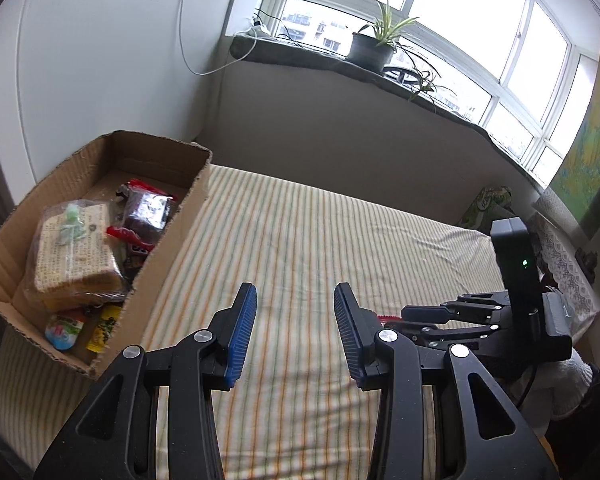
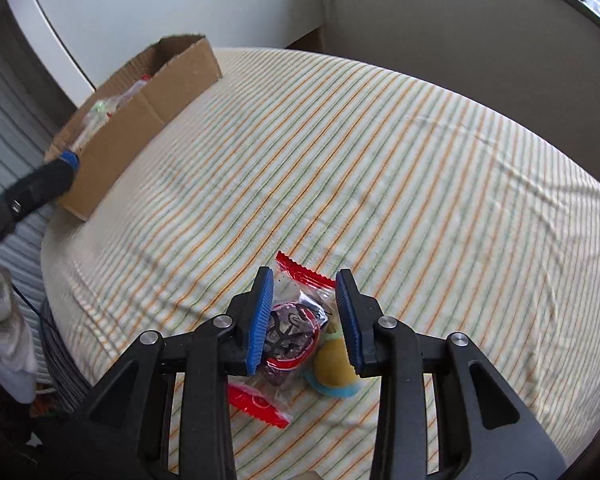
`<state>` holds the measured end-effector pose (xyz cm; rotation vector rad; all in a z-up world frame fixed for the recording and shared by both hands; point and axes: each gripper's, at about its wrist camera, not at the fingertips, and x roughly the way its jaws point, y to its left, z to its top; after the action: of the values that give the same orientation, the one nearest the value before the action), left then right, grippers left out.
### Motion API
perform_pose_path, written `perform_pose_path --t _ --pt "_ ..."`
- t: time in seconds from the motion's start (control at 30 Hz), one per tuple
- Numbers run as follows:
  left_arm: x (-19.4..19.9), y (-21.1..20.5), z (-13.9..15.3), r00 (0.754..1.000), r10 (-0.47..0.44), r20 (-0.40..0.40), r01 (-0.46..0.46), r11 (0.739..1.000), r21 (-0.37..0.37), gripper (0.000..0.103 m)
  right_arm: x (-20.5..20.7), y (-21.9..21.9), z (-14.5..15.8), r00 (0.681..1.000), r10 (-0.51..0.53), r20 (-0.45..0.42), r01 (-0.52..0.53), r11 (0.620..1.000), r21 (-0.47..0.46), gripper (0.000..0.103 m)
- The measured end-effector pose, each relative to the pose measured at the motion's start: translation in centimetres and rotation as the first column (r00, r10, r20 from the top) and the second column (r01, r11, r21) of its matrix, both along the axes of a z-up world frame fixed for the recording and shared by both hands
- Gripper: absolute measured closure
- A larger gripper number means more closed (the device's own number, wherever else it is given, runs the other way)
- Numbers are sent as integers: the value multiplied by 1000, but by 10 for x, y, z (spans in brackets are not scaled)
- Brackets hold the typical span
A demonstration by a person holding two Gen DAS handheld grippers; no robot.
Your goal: Organize snacks
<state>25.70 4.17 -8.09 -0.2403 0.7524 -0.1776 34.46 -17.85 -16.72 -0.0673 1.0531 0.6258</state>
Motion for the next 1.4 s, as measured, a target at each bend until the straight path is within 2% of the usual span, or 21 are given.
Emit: perform_pose_path --t 0.13,0.2,0.3,0.37,0.4,0.6,0.8,0.83,1.0,1.2,1.4 --pt "1 -17 -5 999 -40 -18 39 999 -5 64 -18 -43 16 992 -123 -28 126 970 207 69" --pt "1 -25 -8 998 -61 -31 61 998 -12 64 -29 -64 18 982 -185 -30 186 953 238 69" --pt "5 -43 -15 992 -111 -58 110 994 -16 64 -38 -74 12 971 -238 -11 236 953 191 69" --pt "7 -58 -19 986 -149 -74 147 989 -22 50 -42 -75 9 971 -240 -7 238 956 169 69" --pt "9 -66 -22 983 -167 -81 166 986 -25 48 -41 -76 7 971 -239 -11 237 956 170 69" --pt "17 -108 -41 961 -240 -136 240 971 -19 48 -44 -83 4 972 -235 -16 235 956 175 69" --pt "23 -119 -54 962 -220 -161 229 973 37 48 -46 -84 -1 969 -245 -17 244 953 177 69" --pt "25 -119 -56 964 -212 -163 221 974 41 49 -46 -84 -2 969 -248 -15 247 953 174 69" --pt "24 -109 -58 970 -192 -151 203 978 57 65 -48 -76 -5 971 -237 -14 236 956 173 69" --pt "22 -102 -59 974 -181 -139 193 978 78 67 -44 -54 -12 979 -206 -8 205 970 130 69" --pt "20 -85 -59 979 -152 -133 162 984 67 67 -40 -35 -17 981 -193 17 192 979 62 69"
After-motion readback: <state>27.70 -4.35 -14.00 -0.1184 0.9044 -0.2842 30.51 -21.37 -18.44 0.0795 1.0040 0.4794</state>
